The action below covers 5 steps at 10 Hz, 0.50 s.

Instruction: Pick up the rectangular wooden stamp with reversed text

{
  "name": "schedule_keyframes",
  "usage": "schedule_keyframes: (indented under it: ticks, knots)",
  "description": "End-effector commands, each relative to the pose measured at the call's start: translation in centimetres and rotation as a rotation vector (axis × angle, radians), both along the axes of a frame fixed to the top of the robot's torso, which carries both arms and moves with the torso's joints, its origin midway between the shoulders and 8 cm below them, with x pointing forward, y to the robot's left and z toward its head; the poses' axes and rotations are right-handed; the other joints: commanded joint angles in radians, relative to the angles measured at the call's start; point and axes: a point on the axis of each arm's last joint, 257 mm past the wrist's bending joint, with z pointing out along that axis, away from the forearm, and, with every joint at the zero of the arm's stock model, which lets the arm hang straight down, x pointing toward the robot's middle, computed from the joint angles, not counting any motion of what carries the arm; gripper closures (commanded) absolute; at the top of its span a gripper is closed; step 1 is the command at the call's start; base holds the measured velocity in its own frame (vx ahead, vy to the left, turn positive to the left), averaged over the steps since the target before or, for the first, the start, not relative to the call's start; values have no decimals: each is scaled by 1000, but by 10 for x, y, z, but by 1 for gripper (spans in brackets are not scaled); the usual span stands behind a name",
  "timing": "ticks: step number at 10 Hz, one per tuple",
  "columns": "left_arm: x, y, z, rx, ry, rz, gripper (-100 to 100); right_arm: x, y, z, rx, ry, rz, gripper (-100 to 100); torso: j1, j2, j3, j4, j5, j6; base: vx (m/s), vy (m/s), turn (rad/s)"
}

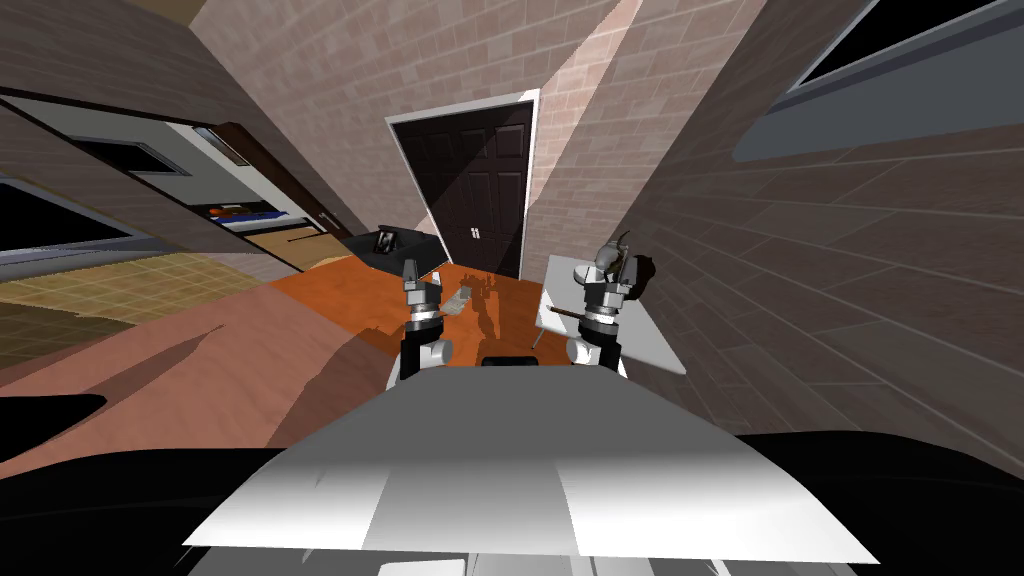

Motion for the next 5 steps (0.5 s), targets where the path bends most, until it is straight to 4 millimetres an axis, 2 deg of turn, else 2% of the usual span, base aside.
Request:
schedule_keyframes:
  ticks: [1, 5]
  knots:
    - [0, 0, 0, 0, 0, 0, 0, 3, 4, -6, -40, 23, 20, -100, 0, 0, 0, 0, 0, 0, -52, 36, 31]
    - [0, 0, 0, 0, 0, 0, 0, 14, 11, -31, -138, 99, 64, -100, 3, 7, 4, 2, 1, 0, -92, 61, 50]
